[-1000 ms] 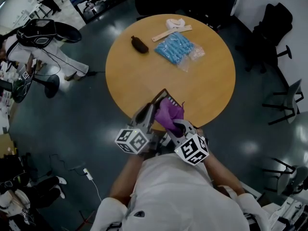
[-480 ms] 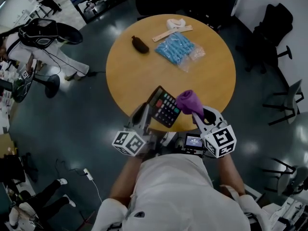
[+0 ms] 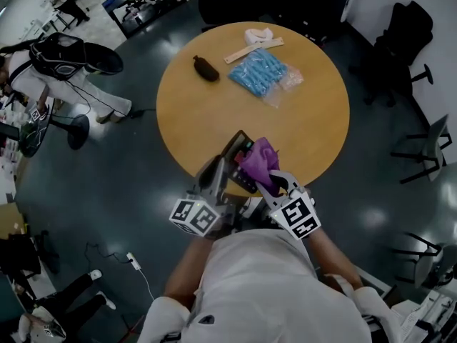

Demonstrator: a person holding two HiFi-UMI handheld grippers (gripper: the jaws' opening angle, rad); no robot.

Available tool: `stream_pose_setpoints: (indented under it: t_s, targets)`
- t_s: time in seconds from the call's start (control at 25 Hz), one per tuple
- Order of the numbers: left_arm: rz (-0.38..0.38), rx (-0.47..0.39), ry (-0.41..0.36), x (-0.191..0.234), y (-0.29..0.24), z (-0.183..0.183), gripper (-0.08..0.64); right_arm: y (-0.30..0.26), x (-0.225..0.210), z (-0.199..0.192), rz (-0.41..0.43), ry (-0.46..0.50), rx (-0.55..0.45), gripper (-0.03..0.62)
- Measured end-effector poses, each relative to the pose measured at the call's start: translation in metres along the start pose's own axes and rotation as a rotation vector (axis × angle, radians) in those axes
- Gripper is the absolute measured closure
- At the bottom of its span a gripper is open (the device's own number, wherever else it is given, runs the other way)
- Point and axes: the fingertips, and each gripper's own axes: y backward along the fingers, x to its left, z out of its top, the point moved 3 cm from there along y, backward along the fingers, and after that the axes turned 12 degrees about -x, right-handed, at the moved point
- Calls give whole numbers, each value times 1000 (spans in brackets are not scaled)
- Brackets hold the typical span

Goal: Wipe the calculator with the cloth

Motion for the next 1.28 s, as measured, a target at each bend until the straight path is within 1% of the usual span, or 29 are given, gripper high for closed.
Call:
stream_pose_setpoints:
  t_s: [0.08,0.2,0.28,0.32,0.36,0.44,0.52,0.56,0.6,0.64,0.72,0.8,0.88,0.92,1.0,1.08,1.12,1.2,1.28]
  targets:
    - [-5,11,-17,1,0,-1,511,0,24,-2,80,0,7,520]
    - [-23,21,-33,2,-4,-2,511,1,60,-11,222,15,29,522]
    - [-60,36,-51,0,-7,-3,511,6,75,-14,291,40,35,520]
    - [-88,51,-77,-3,-9,-4,511,11,77,-12,313,39,26,520]
    - [-121,72,-118,-6,-9,-4,511,18,74,-7,323,24,6,520]
    - [-197,119,-222,-13,-8,-3,511,33,54,12,305,-27,-78,522]
    - [-286,168,-312,-20,-8,-2,511,49,19,42,248,-60,-193,522]
    - [-334,192,-347,-24,-7,-2,511,57,1,58,217,-43,-230,521]
    - [-382,217,-377,-28,-7,-2,511,64,-15,72,189,13,-246,522]
    - [-434,244,-403,-32,-7,-3,511,70,-28,85,169,108,-247,522]
    - [-540,298,-454,-44,-6,-6,511,73,-41,104,157,361,-234,520]
    - [-636,341,-494,-58,-4,-7,511,66,-38,114,199,586,-220,521]
    - [-693,378,-496,-71,-3,-8,511,54,-25,113,289,742,-174,521]
    - [-713,393,-492,-76,-4,-9,511,48,-16,109,337,801,-147,520]
    - [-762,413,-517,-85,-4,-14,511,38,1,102,412,893,-103,520]
    - [-794,429,-537,-93,-2,-21,511,32,12,97,447,962,-78,522]
    - [-799,432,-531,-95,0,-22,511,30,15,95,454,992,-68,522]
    - [-784,423,-482,-100,4,-20,511,30,20,91,464,1039,-46,522]
    - [-749,407,-427,-102,7,-14,512,32,22,86,475,1058,-29,522]
